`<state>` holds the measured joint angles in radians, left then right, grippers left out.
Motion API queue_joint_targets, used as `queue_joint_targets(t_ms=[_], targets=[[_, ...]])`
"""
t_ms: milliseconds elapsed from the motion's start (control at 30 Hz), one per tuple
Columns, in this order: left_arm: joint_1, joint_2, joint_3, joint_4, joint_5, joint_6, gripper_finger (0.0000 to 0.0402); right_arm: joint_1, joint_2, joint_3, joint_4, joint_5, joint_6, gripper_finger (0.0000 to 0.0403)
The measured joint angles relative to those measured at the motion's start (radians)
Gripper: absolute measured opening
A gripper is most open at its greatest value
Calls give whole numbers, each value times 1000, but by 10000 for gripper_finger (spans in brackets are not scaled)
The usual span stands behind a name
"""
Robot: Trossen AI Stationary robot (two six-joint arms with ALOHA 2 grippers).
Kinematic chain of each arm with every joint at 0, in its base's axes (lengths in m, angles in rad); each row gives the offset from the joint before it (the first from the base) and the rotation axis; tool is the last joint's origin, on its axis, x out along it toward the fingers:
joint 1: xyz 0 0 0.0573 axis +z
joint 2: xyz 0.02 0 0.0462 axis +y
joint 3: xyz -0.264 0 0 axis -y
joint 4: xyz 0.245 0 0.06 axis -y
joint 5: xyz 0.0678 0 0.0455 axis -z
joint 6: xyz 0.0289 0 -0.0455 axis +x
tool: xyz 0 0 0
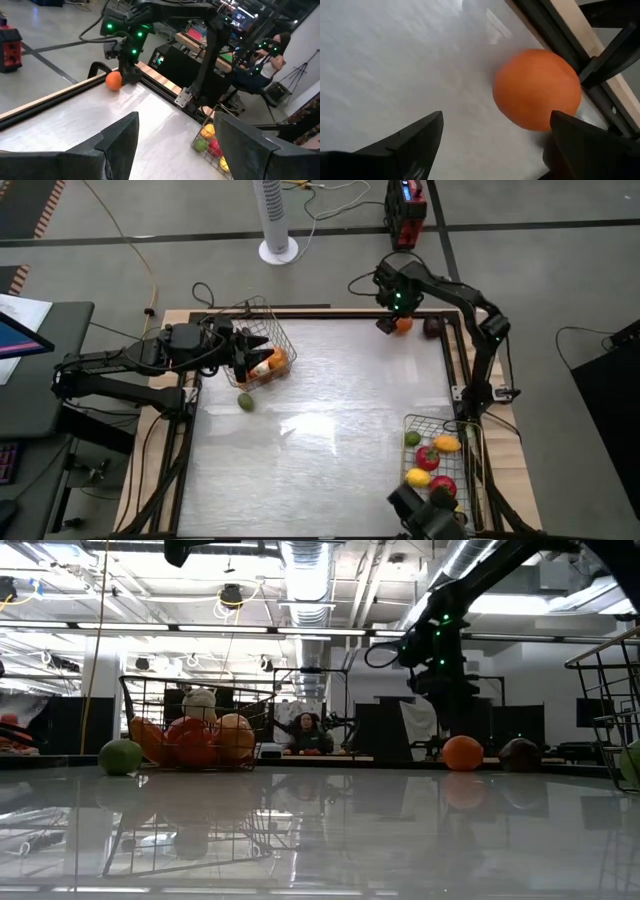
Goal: Sort produce into baskets
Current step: Put the orange into the bottom wire basket
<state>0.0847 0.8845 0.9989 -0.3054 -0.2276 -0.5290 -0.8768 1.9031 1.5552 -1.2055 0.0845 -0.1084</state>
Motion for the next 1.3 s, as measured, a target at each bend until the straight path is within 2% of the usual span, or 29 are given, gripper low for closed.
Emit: queue_joint_targets(t_ms=[200, 433, 867, 1067, 1300], targets=[[0, 0, 0, 0, 0, -14, 245, -16, 82, 92, -71, 42, -13, 396], [0, 0, 0, 5, 1, -30, 245, -16, 133, 127, -141, 128, -48, 396], [0, 0, 0, 5, 1, -30, 245, -36, 182, 159, -121, 112, -158, 395], [0, 0, 0, 5, 0, -41, 245, -21, 181, 172, -132, 20, -169, 388], [0, 0, 0, 5, 0, -40, 245, 58, 181, 172, -185, -101, -147, 368]])
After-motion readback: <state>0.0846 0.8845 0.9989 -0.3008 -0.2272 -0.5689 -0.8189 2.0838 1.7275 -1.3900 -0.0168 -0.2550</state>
